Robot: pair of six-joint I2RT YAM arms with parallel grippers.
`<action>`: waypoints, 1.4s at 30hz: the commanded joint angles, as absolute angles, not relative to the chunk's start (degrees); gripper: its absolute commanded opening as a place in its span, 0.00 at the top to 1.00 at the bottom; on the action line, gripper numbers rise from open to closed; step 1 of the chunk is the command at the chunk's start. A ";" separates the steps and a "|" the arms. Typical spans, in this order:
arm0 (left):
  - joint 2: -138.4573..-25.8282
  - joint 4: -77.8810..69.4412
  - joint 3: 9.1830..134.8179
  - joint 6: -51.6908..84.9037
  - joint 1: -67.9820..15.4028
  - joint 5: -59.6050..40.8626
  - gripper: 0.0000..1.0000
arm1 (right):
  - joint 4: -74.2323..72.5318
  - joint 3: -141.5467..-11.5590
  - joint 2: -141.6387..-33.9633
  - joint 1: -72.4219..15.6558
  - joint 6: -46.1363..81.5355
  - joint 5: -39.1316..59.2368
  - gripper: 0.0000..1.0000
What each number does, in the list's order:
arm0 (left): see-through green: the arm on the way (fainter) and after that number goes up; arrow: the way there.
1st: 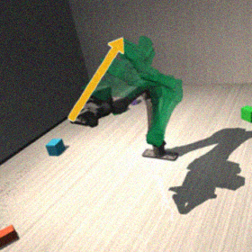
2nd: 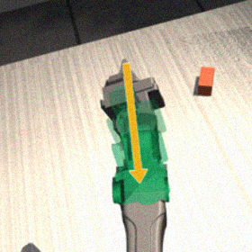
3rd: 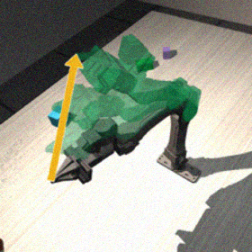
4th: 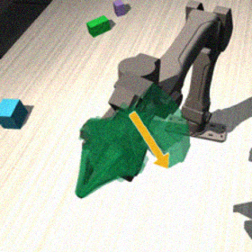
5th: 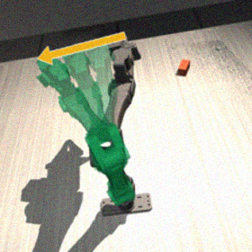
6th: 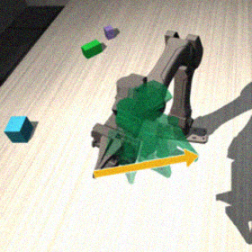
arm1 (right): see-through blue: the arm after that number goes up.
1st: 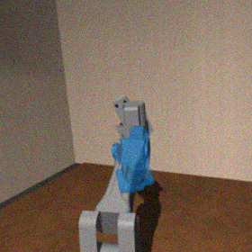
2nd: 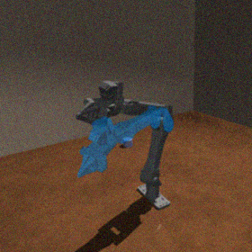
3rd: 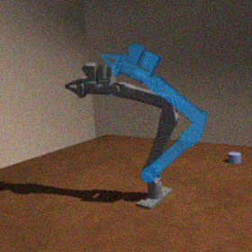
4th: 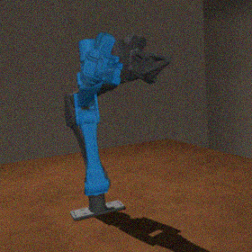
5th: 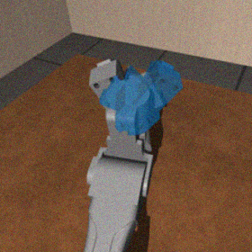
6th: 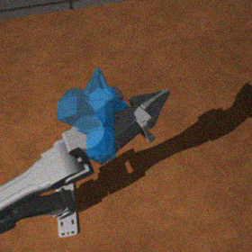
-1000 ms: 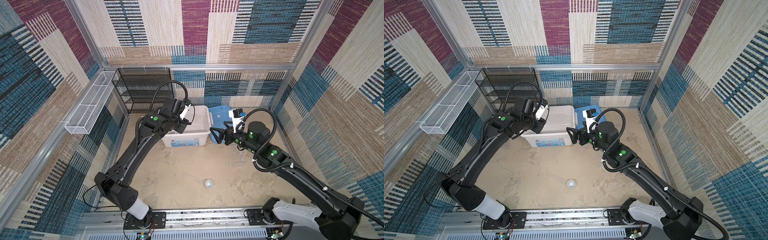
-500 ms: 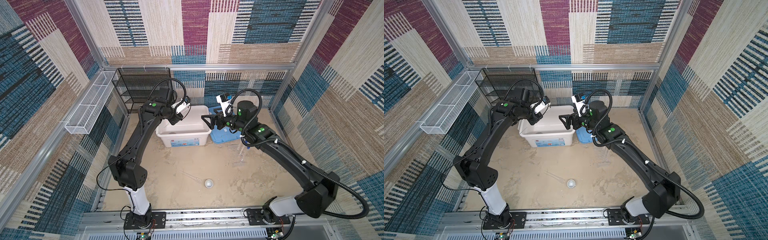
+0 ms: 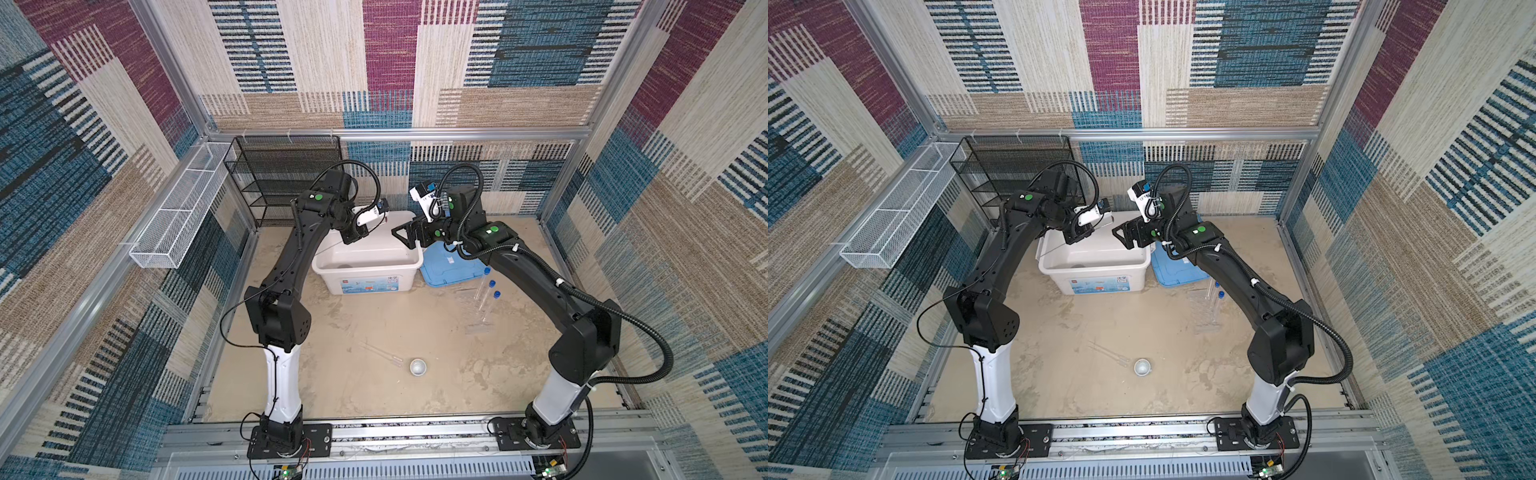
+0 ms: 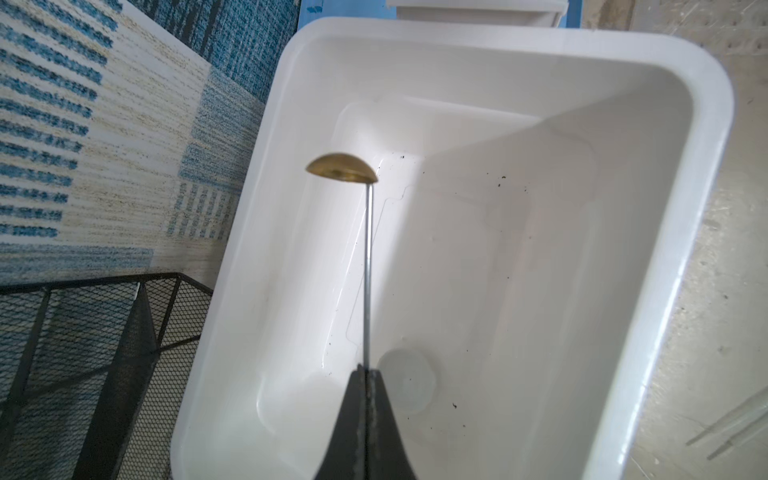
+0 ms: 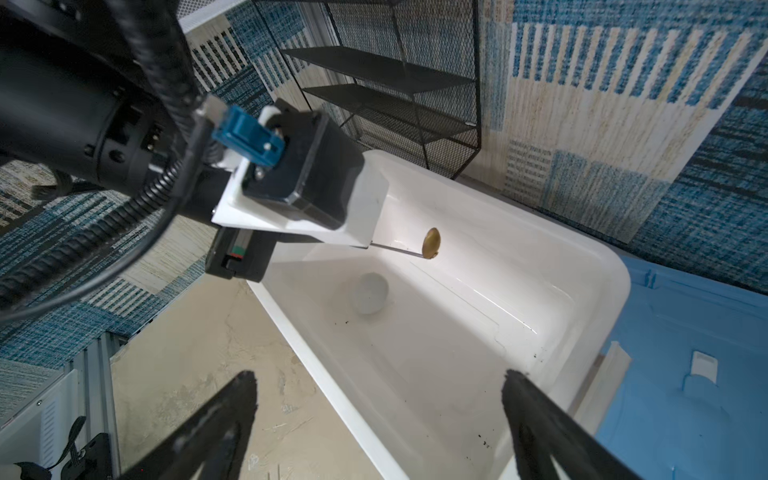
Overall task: Organize the chemistry lab equipment
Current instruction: 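Lower the rod into the bin and open the left gripper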
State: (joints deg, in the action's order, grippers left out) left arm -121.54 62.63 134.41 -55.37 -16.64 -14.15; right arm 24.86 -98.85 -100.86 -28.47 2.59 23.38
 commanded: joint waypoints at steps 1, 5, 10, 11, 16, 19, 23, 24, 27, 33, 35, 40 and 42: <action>-123.19 66.11 137.52 -59.56 -17.21 -18.35 1.00 | 24.56 -98.89 -101.09 -27.96 1.63 22.86 0.07; -124.51 66.14 137.90 -63.17 -18.91 -18.27 1.00 | 22.31 -96.25 -99.97 -27.01 1.50 22.95 0.07; -125.81 66.69 135.65 -64.10 -19.90 -20.27 1.00 | 23.23 -95.27 -99.84 -25.41 -0.24 23.64 0.07; -126.11 66.73 135.14 -64.36 -20.12 -19.86 1.00 | 23.52 -95.34 -99.84 -25.24 -0.86 23.58 0.07; -127.91 66.71 133.03 -65.11 -20.48 -20.19 1.00 | 23.29 -93.71 -98.68 -25.22 -3.87 23.29 0.08; -129.19 66.70 132.54 -65.22 -20.56 -20.26 1.00 | 21.54 -91.96 -97.42 -25.22 -5.50 23.45 0.08; -131.12 66.71 132.47 -65.12 -20.74 -20.45 1.00 | 20.54 -89.88 -97.03 -25.22 -7.09 23.76 0.10; -131.81 66.71 132.70 -65.12 -20.83 -20.19 1.00 | 20.06 -89.54 -97.03 -25.22 -7.44 24.20 0.11; -133.45 66.66 133.10 -64.86 -20.99 -20.04 1.00 | 18.22 -88.07 -96.60 -25.22 -7.67 25.38 0.12; -136.20 66.71 133.93 -64.01 -21.25 -19.03 1.00 | 17.49 -87.24 -96.89 -25.31 -8.03 26.37 0.12; -136.74 66.72 134.01 -63.78 -21.26 -19.24 1.00 | 16.97 -86.82 -96.86 -25.39 -7.75 26.08 0.11; -138.87 66.72 134.71 -62.90 -21.27 -19.64 1.00 | 16.46 -86.40 -97.27 -26.06 -7.75 23.25 0.10; -139.26 66.71 134.54 -62.93 -21.26 -19.86 1.00 | 16.88 -86.64 -97.56 -26.58 -8.16 21.94 0.10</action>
